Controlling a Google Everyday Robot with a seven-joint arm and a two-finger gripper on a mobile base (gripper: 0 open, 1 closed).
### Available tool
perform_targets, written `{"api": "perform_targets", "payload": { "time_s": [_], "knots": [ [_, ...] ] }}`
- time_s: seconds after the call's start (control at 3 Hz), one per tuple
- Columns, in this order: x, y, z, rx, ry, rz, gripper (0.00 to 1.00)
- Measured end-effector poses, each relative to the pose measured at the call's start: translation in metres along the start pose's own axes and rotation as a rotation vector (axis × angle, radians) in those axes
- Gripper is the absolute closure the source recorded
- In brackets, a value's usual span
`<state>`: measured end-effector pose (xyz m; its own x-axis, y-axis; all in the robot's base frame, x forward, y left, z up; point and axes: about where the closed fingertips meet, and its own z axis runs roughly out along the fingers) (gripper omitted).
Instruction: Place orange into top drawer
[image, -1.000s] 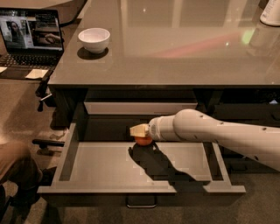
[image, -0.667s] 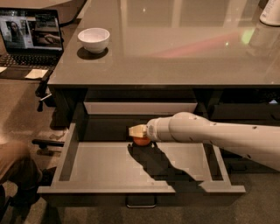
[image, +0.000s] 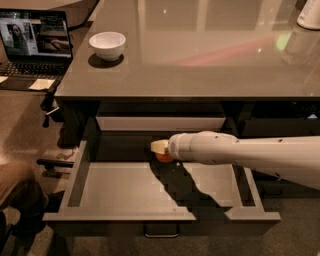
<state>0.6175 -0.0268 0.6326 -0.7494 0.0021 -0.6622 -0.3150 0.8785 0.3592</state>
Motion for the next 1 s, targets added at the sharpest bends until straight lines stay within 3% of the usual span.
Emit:
{"api": "perform_targets", "payload": {
  "time_s": [0.33, 0.67, 1.0],
  "knots": [
    [-0.0059, -0.0085, -0.0024, 0.030, -0.023, 0.002, 0.11],
    [-0.0135, -0.0125, -0.0018, 0.004, -0.056, -0.010, 0.00],
    [-0.0146, -0.0126, -0.0033, 0.001, -0.061, -0.007, 0.00]
  ]
}}
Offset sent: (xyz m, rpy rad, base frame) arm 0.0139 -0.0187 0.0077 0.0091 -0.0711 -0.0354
